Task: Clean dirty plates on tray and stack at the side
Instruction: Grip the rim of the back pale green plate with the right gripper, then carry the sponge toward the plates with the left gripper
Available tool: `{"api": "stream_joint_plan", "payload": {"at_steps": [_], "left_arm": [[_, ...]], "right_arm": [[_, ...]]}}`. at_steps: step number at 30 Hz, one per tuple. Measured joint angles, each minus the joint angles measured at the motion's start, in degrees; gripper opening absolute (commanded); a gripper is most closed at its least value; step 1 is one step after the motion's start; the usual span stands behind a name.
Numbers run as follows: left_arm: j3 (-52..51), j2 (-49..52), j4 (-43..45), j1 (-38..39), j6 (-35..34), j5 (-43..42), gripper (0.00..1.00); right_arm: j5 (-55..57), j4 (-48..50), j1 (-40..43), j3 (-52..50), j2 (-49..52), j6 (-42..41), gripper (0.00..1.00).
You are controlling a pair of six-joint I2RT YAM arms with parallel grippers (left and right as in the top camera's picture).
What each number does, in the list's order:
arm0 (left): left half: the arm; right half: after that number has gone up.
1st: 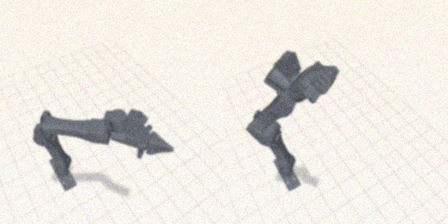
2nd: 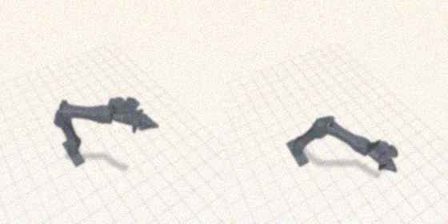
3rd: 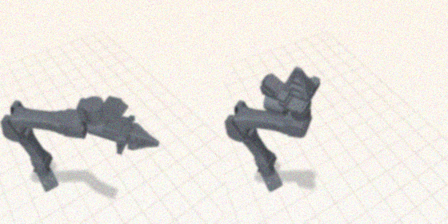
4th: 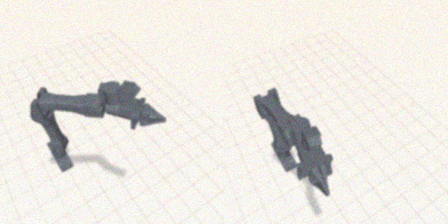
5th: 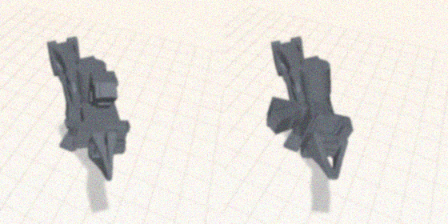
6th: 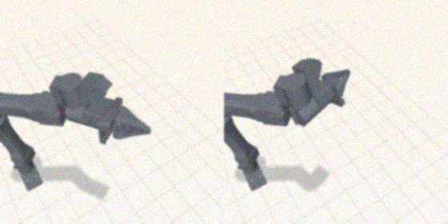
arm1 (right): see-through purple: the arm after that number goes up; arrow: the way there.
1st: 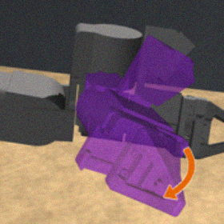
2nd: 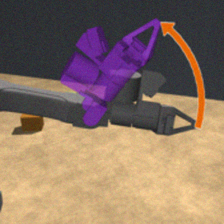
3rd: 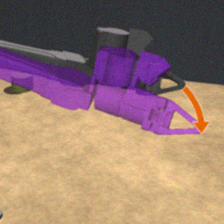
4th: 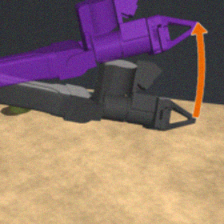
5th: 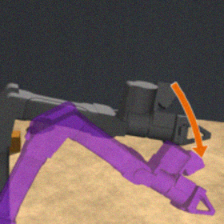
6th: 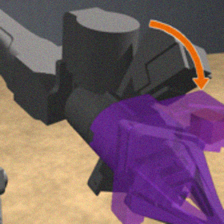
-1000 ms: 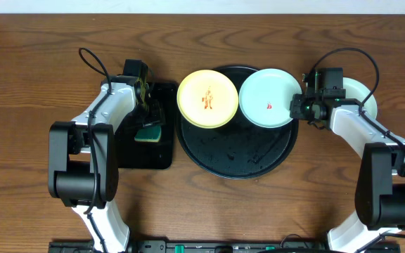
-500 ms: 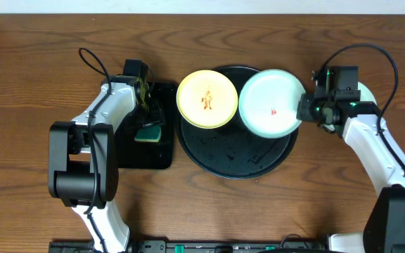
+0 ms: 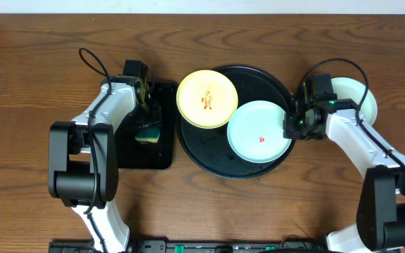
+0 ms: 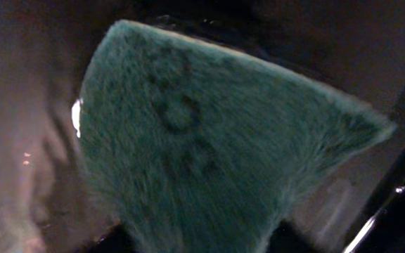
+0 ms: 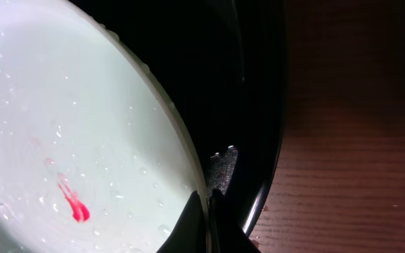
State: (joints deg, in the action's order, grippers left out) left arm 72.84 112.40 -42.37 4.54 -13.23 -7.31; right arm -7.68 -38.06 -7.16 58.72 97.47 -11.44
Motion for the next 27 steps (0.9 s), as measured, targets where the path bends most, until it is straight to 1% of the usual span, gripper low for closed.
{"api": "stream_joint_plan", "payload": {"at_steps": [5, 6, 7, 8, 9, 11, 15, 17, 18, 19, 20, 21, 22, 27], "left_arm": [[0.0, 0.0, 0.0, 0.0, 0.2, 0.0, 0.07], [0.0, 0.0, 0.0, 0.0, 0.2, 0.0, 0.22], [0.0, 0.0, 0.0, 0.0, 0.3, 0.0, 0.49], [0.0, 0.0, 0.0, 0.0, 0.1, 0.0, 0.71], [0.0, 0.0, 0.0, 0.0, 0.3, 0.0, 0.77], [0.0, 0.0, 0.0, 0.0, 0.2, 0.0, 0.81], [0.0, 0.0, 0.3, 0.0, 0.0, 0.0, 0.81], [0.0, 0.0, 1.0, 0.0, 0.0, 0.0, 0.79], [0.0, 0.0, 1.5, 0.0, 0.0, 0.0, 0.75], [0.0, 0.0, 1.9, 0.0, -0.1, 0.0, 0.62], [0.0, 0.0, 2.3, 0.0, -0.3, 0.0, 0.42], [0.0, 0.0, 2.4, 0.0, 0.0, 0.1, 0.19], [0.0, 0.0, 2.5, 0.0, 0.0, 0.1, 0.08], [0.0, 0.0, 2.1, 0.0, 0.2, 0.2, 0.07]], "right_arm": [[0.0, 0.2, 0.0, 0.0, 0.2, -0.1, 0.01], [0.0, 0.2, 0.0, 0.0, 0.2, -0.1, 0.01], [0.0, 0.2, 0.0, 0.0, 0.2, -0.1, 0.01], [0.0, 0.2, 0.0, 0.0, 0.2, -0.1, 0.01], [0.0, 0.2, 0.0, 0.0, 0.2, -0.1, 0.01], [0.0, 0.2, 0.0, 0.0, 0.2, -0.1, 0.01], [0.0, 0.4, 0.0, 0.0, 0.2, -0.1, 0.01], [0.0, 0.4, 0.0, 0.0, 0.2, -0.1, 0.01], [0.0, 0.4, 0.0, 0.0, 0.2, -0.1, 0.01], [0.0, 0.5, 0.0, 0.0, 0.2, -0.1, 0.01], [0.0, 0.6, 0.0, 0.0, 0.2, -0.1, 0.01], [0.0, 0.6, 0.0, 0.0, 0.2, -0.1, 0.01], [0.0, 0.7, 0.0, 0.0, 0.2, -0.1, 0.01], [0.0, 0.7, 0.0, 0.0, 0.2, -0.1, 0.01]]}}
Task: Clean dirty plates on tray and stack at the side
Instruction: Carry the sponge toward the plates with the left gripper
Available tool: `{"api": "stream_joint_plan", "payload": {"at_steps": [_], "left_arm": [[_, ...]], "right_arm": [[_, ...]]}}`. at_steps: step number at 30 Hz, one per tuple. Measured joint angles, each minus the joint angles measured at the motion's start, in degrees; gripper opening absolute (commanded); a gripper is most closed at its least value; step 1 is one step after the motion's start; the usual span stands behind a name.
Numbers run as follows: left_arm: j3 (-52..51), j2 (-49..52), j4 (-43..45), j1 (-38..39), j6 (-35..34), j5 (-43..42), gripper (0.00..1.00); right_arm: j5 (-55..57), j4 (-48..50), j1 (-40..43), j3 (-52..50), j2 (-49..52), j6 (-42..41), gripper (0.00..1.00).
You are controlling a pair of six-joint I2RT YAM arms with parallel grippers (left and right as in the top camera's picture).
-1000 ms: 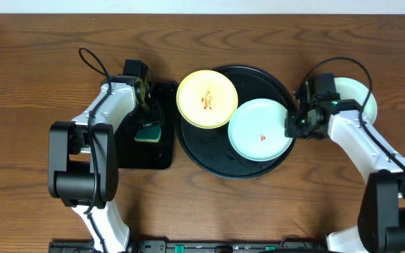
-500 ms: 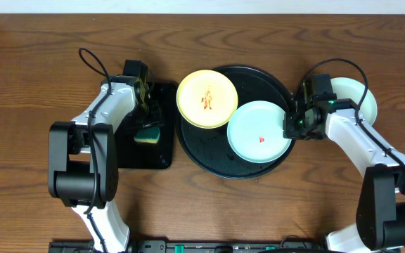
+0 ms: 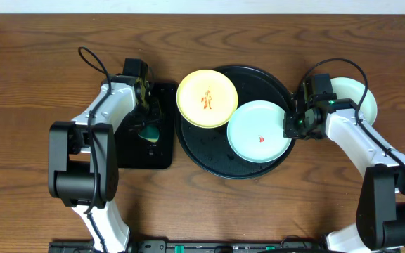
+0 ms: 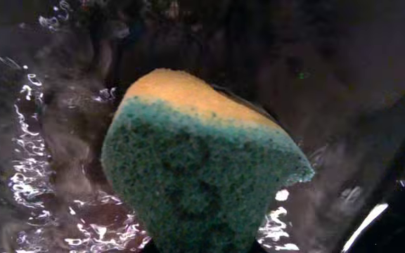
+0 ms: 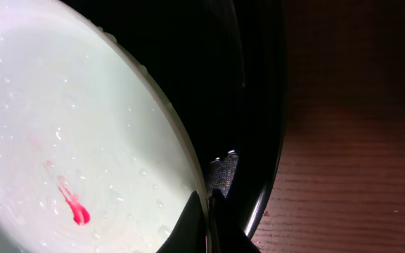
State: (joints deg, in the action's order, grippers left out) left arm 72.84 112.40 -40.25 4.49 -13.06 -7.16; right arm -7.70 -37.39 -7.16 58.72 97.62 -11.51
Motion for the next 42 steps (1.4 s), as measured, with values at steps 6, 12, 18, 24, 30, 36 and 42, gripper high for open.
{"api": "stream_joint_plan", "payload": {"at_steps": [6, 12, 18, 24, 30, 36, 42], "left_arm": [[0.0, 0.0, -2.0, 0.0, 0.0, 0.0, 0.07], [0.0, -2.4, -4.1, 0.0, 0.7, 0.0, 0.07], [0.0, -11.6, -2.5, 0.0, 3.1, 0.0, 0.07], [0.0, -17.7, 0.6, -0.3, 4.1, 0.0, 0.07], [0.0, -19.6, 0.7, -0.3, 4.1, 0.0, 0.07], [0.0, -19.6, 0.6, -0.3, 4.1, 0.0, 0.07], [0.0, -19.6, 0.6, -0.3, 4.1, 0.0, 0.07]], "right_arm": [[0.0, 0.0, 0.0, 0.0, 0.0, 0.0, 0.01], [0.0, 0.1, 0.0, 0.0, 0.0, 0.0, 0.01], [0.0, 0.1, 0.0, 0.0, 0.0, 0.0, 0.01], [0.0, 0.1, 0.0, 0.0, 0.0, 0.0, 0.01], [0.0, 0.1, 0.0, 0.0, 0.0, 0.0, 0.01], [0.0, 0.1, 0.0, 0.0, 0.0, 0.0, 0.01], [0.0, 0.1, 0.0, 0.0, 0.0, 0.0, 0.01]]}}
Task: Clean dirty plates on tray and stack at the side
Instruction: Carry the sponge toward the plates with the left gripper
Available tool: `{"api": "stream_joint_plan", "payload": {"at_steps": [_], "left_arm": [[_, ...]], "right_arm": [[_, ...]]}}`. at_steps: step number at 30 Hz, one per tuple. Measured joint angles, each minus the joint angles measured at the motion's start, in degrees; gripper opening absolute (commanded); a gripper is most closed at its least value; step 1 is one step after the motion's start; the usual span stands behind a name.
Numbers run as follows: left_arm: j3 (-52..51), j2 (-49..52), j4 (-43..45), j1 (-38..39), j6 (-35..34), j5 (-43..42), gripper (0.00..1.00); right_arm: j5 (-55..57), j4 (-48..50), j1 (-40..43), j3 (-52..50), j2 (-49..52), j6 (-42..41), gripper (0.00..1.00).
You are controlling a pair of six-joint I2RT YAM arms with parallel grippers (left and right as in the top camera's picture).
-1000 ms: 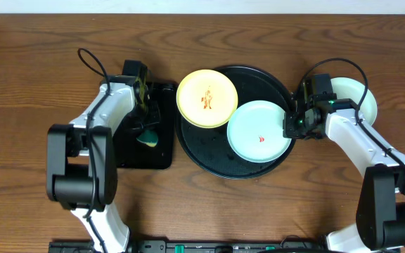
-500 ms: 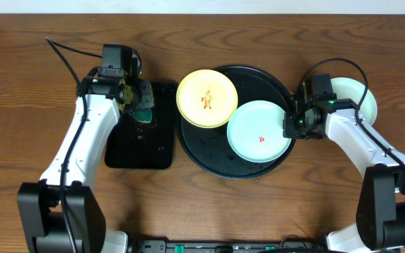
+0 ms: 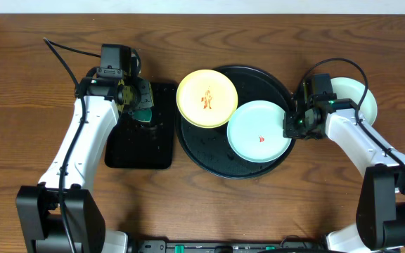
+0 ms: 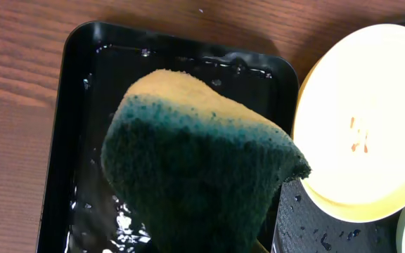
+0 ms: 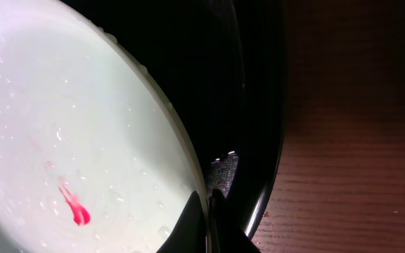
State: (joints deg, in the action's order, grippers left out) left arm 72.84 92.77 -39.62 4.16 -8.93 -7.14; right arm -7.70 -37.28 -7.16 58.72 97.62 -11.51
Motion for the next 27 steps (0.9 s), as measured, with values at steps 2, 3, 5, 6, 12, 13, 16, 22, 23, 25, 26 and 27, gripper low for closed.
{"api": "stream_joint_plan", "payload": {"at_steps": [2, 3, 5, 6, 12, 13, 16, 22, 23, 25, 26, 27], "left_arm": [[0.0, 0.0, 0.0, 0.0, 0.0, 0.0, 0.07], [0.0, 0.0, 0.0, 0.0, 0.0, 0.0, 0.07], [0.0, 0.0, 0.0, 0.0, 0.0, 0.0, 0.07], [0.0, 0.0, 0.0, 0.0, 0.0, 0.0, 0.07], [0.0, 0.0, 0.0, 0.0, 0.0, 0.0, 0.07], [0.0, 0.0, 0.1, 0.0, 0.0, 0.0, 0.08], [0.0, 0.3, 0.2, 0.0, -0.5, 0.0, 0.08], [0.0, 5.7, 0.5, 0.0, -6.4, -0.8, 0.07], [-0.2, 6.8, 0.8, 0.0, -7.4, -1.8, 0.07], [-0.5, 8.6, 2.0, 0.0, -8.6, -5.0, 0.07], [-0.5, 9.2, 2.8, 0.0, -9.1, -7.1, 0.07], [-0.5, 9.3, 3.3, 0.0, -9.3, -8.9, 0.07]], "right_arm": [[0.0, 0.0, 0.0, 0.0, 0.0, 0.0, 0.01], [0.0, 0.0, 0.0, 0.0, 0.0, 0.0, 0.01], [0.0, 0.0, 0.0, 0.0, 0.0, 0.0, 0.01], [0.0, 0.0, 0.0, 0.0, 0.0, 0.0, 0.01], [0.0, 0.0, 0.0, 0.0, 0.0, 0.0, 0.01], [0.0, 0.0, 0.0, 0.0, 0.0, 0.0, 0.01], [0.0, 0.0, 0.0, 0.0, 0.0, 0.0, 0.01], [0.0, 0.0, 0.0, 0.0, 0.0, 0.0, 0.01], [0.0, 0.0, 0.0, 0.0, 0.0, 0.0, 0.01], [0.0, 0.0, 0.0, 0.0, 0.0, 0.0, 0.01], [0.0, 0.0, 0.0, 0.0, 0.0, 0.0, 0.01], [0.0, 0.0, 0.0, 0.0, 0.0, 0.0, 0.01]]}}
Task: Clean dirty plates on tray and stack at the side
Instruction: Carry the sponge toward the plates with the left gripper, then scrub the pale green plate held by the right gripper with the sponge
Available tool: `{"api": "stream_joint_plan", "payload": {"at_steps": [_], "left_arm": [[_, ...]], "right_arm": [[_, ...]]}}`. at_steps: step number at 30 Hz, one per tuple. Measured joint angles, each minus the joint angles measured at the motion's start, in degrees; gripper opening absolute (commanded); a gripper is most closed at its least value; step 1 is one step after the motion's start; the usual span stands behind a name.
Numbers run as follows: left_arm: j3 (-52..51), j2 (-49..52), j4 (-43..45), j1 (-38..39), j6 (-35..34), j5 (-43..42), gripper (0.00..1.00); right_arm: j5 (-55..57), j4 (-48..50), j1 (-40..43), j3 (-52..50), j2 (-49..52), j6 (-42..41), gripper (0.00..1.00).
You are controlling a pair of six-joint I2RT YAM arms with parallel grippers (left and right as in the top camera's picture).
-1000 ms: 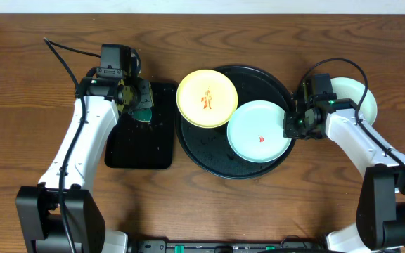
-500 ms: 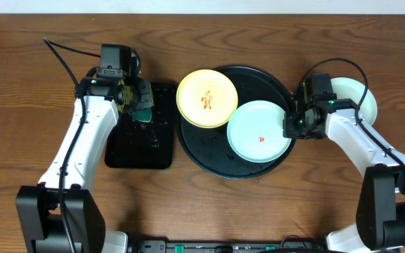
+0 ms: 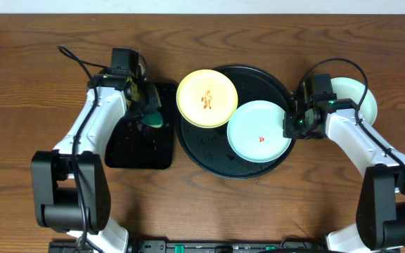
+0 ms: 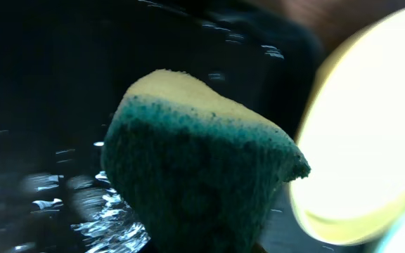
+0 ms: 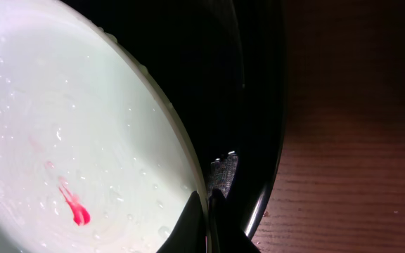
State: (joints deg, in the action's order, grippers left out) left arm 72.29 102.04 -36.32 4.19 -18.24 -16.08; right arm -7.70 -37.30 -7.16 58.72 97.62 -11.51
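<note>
A round black tray (image 3: 259, 81) holds a yellow plate (image 3: 207, 98) with an orange-red smear and a pale green plate (image 3: 259, 131) with a red smear (image 5: 74, 207). My right gripper (image 5: 207, 199) is shut on the pale green plate's right rim. My left gripper (image 3: 148, 112) is shut on a green and yellow sponge (image 4: 195, 183), low over the right side of the black rectangular tray (image 3: 140, 151), next to the yellow plate (image 4: 371, 133). The left fingers are hidden behind the sponge.
Another pale green plate (image 3: 358, 98) lies on the wooden table (image 3: 34, 56) to the right of the round tray, behind my right arm. Water glistens in the rectangular tray (image 4: 83, 218).
My left gripper with the sponge has come down from above the rectangular tray's far end to low over its right side, closer to the yellow plate. The right gripper has not moved.
The sponge was pressed into the rectangular tray under my left gripper. Then it was lifted slightly, then held high above the tray's far end. Now it is low at the tray's right side. My right gripper stayed shut on the pale green plate's rim throughout.
</note>
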Motion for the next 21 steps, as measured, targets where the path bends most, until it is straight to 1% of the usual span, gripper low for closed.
{"api": "stream_joint_plan", "payload": {"at_steps": [4, 7, 15, 21], "left_arm": [[0.8, -0.3, 0.1, 1.3, -0.7, -4.6, 0.07], [2.1, -0.3, 0.3, 4.6, -1.4, -5.9, 0.07], [3.1, -0.1, 8.0, 21.4, -5.9, -7.6, 0.07], [3.4, 3.8, 13.6, 30.7, -14.7, -6.3, 0.08]], "right_arm": [[-0.1, 0.0, 0.0, 0.0, 0.0, 0.0, 0.01], [-0.3, 0.0, -0.1, 0.0, 0.0, 0.0, 0.01], [-0.5, 0.0, -2.6, 0.0, 0.0, -0.1, 0.01], [-0.7, -0.3, -2.7, 0.0, 0.0, -0.3, 0.01]]}}
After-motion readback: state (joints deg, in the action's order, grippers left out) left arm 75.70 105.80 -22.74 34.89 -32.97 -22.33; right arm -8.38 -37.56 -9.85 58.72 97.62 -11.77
